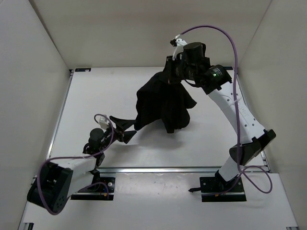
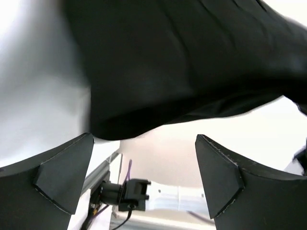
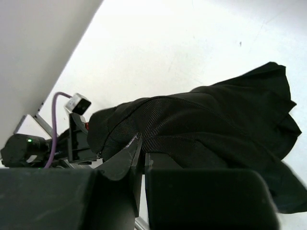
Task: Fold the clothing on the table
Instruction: Flatten the skirt out
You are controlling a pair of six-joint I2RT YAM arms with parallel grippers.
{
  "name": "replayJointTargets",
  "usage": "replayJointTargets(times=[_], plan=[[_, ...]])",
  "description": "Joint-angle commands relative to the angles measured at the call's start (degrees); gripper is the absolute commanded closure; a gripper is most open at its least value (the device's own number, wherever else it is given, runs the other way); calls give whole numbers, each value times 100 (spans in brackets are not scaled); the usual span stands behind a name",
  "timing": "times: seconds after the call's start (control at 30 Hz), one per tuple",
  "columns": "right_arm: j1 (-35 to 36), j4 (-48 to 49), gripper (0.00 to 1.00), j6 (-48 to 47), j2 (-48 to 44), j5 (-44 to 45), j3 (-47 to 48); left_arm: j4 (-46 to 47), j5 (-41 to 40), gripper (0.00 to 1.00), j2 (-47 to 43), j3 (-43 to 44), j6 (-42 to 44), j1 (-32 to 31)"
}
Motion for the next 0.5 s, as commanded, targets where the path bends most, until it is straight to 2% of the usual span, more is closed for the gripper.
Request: replayJointTargets(times=[0.0, 0.17, 0.37, 0.47], plan=[[-110, 637, 100, -59, -529, -98, 104, -893, -312, 1, -642, -213, -121, 184], [-41, 901, 100, 19, -651, -379, -326, -1458, -1216, 1, -1163, -380, -567, 271], [118, 1226, 100, 160, -801, -695, -801, -1062, -1183, 1, -574, -13, -675, 96], [180, 1358, 100, 178, -854, -721, -889, -1002, -815, 1, 48, 313, -710, -36]])
